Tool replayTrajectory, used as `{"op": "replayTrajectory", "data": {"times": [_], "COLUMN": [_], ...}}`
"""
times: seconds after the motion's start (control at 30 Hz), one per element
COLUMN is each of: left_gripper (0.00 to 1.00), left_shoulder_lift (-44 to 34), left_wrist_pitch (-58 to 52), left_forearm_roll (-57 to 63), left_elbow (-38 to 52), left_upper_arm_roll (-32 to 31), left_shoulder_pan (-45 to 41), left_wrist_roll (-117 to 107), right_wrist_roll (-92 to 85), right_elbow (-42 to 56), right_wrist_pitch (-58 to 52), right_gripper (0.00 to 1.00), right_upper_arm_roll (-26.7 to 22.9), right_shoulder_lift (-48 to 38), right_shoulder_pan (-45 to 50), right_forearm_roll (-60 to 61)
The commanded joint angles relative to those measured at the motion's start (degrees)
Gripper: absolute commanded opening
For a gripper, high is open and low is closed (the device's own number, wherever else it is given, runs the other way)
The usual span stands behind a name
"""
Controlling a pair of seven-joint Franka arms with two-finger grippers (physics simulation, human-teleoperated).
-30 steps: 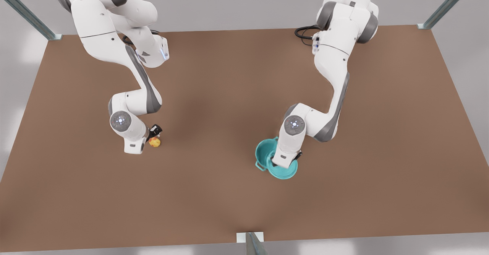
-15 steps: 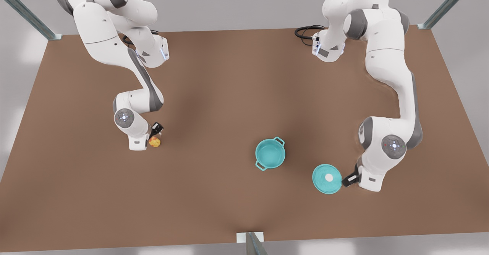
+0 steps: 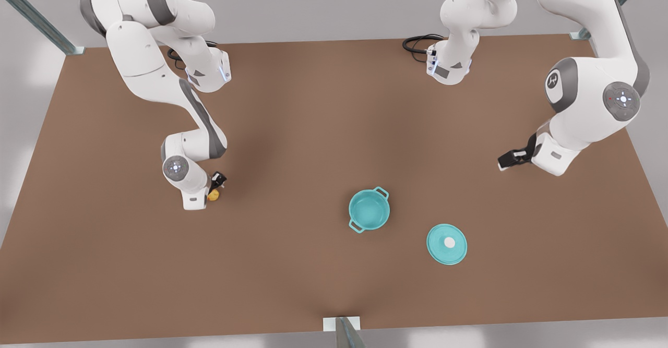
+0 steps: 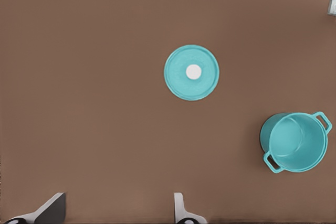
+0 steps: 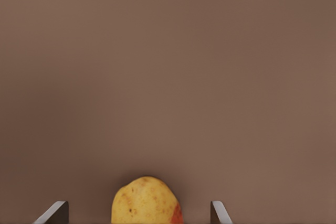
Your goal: Open the pot lid and put the potato into the pot
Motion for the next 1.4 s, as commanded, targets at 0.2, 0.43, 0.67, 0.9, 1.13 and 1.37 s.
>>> {"op": "replayTrajectory", "data": {"times": [0.2,0.43,0.67,0.9,1.13,1.37], "left_gripper": [1.0,1.0,1.0,1.0,1.0,1.0], "left_shoulder_lift": [0.37,0.46,0.46,0.37,0.55,0.73], "left_wrist_pitch": [-2.59,-2.42,-2.51,-2.51,-2.59,-2.86], "left_forearm_roll": [0.23,0.32,0.23,0.32,0.41,3.57], "left_elbow": [0.29,0.29,0.29,0.29,1.52,3.02], "left_upper_arm_roll": [-0.08,-0.08,-0.08,-0.08,0.0,0.27], "left_shoulder_pan": [0.02,0.1,0.02,0.02,0.11,0.28], "left_wrist_roll": [14.68,14.68,14.68,14.68,15.21,14.59], "right_wrist_roll": [-3.32,-5.34,-5.52,-6.14,-6.22,-5.96], "right_elbow": [-0.65,-1.0,-1.0,-1.09,-0.91,6.47], "right_wrist_pitch": [1.83,1.75,1.57,1.22,-3.79,-15.13], "right_gripper": [1.0,0.8,0.62,0.52,0.51,0.51], "right_upper_arm_roll": [-0.11,-0.19,-0.19,-0.19,0.25,5.96], "right_shoulder_lift": [0.86,0.51,0.51,0.16,-3.97,-9.42], "right_shoulder_pan": [-0.09,-0.88,-0.88,-0.88,-0.53,-0.09], "right_forearm_roll": [0.2,0.11,0.11,0.11,0.11,1.17]}}
